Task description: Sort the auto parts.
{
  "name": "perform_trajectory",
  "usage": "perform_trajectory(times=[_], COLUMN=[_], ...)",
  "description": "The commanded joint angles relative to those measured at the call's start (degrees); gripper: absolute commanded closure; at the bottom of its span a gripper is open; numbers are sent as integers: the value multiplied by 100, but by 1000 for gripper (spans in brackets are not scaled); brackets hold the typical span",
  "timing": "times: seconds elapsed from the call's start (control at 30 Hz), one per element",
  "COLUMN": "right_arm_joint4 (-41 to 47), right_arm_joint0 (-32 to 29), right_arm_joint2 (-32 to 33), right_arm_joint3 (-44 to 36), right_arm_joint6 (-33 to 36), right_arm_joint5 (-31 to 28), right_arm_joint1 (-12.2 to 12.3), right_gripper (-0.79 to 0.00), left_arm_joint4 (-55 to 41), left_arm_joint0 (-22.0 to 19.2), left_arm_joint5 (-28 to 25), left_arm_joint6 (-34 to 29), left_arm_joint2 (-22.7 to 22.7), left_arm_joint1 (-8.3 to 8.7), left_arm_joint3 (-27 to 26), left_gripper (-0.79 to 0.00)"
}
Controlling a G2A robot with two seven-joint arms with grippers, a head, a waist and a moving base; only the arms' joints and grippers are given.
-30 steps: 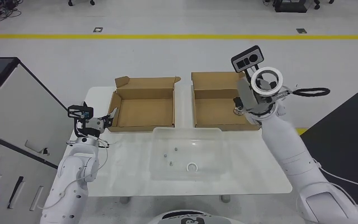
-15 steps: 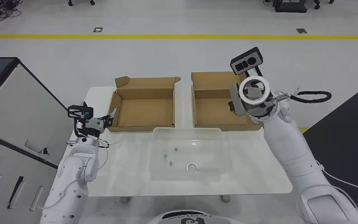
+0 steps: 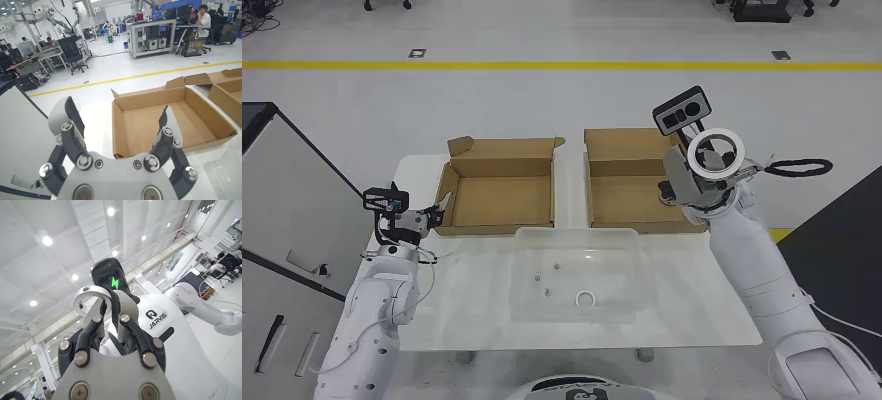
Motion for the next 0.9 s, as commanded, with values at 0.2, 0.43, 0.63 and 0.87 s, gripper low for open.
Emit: perform_trajectory(times=[0.2,0.43,0.63,0.87], right_arm_joint4=[0,-385,-1558,-3506], right_arm_joint0=[0,-28,-155,-213], right_arm_joint2=[0,98,713,1611], right_arm_joint3=[0,55,384,714], right_arm_joint6=[0,-281,-603,-1172], right_arm_joint5=[0,5,-44,175], right_arm_joint1=[0,20,149,391], right_gripper=[0,0,0,0], left_arm_joint4=[0,0,0,0], left_arm_joint0=[0,0,0,0], left_arm_joint5=[0,0,0,0], left_arm_joint6=[0,0,0,0], left_arm_joint2=[0,0,0,0], left_arm_joint1=[0,0,0,0], left_arm_joint3=[0,0,0,0], left_gripper=[-785,-785,-785,-785])
